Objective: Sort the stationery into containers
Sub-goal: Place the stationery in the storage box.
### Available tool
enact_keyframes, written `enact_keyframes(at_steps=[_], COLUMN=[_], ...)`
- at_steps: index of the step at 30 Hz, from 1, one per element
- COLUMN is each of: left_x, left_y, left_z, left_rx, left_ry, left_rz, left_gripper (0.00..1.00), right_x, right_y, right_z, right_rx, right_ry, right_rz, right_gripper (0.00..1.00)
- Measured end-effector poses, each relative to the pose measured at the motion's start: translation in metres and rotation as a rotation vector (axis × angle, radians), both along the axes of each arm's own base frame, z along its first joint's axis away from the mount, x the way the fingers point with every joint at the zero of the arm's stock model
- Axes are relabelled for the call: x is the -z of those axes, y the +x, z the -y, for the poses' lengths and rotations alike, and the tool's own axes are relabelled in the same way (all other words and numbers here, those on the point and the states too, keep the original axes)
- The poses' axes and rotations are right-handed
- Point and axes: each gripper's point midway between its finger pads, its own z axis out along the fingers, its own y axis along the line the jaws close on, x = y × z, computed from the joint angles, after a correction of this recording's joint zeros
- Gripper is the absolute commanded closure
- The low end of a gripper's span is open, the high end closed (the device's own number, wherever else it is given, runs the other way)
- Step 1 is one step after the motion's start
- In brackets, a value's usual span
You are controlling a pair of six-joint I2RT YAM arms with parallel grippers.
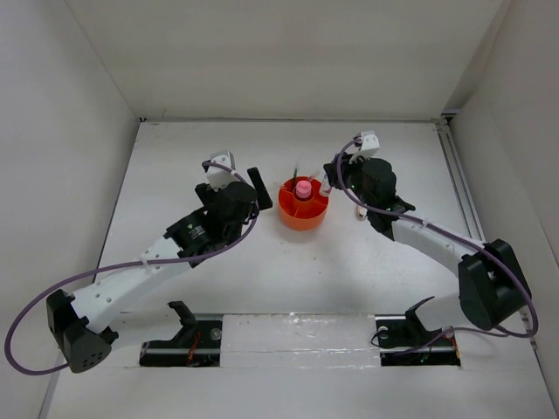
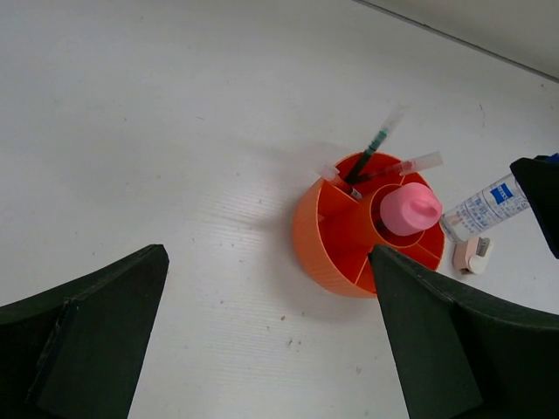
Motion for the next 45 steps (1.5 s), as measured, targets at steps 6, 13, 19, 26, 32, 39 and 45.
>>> enact_keyframes(at_steps=[6,13,19,26,32,39,45], left_x=[0.001,0.002,0.002,0.001,0.001,0.000,-0.001], left_y=[-0.001,-0.001,-0.001,-0.002,-0.002,-0.003,-0.003], left_z=[0.000,0.001,0.002,0.002,0.002,0.003,0.002], left_rx=[0.003,0.008,0.012,0.016,0.023,0.025,0.025], left_ry=[0.003,0.002,0.001,-0.003,-0.001,-0.002,-0.007], left_rz=[-0.005,-0.007,-0.009,-0.008,-0.008,-0.008,-0.004], left_gripper=[0.00,0.00,0.00,0.00,0.00,0.00,0.00], right_x=[0.008,0.010,0.031,0.034,0.036,0.043,0.042], right_y=[0.002,0.007,0.010,0.011,0.014,0.014,0.014], right_z=[-0.003,-0.005,-0.009,-0.010,-0.011,-0.015,-0.016], right_rx=[-0.013,-0.015,-0.023,-0.025,-0.025,-0.031,-0.034], right_ry=[-0.002,0.005,-0.015,-0.015,-0.011,-0.016,-0.011], right_rz=[-0.007,0.004,-0.038,-0.041,-0.037,-0.045,-0.042], right_gripper=[1.00,1.00,1.00,1.00,0.98,0.75,0.40])
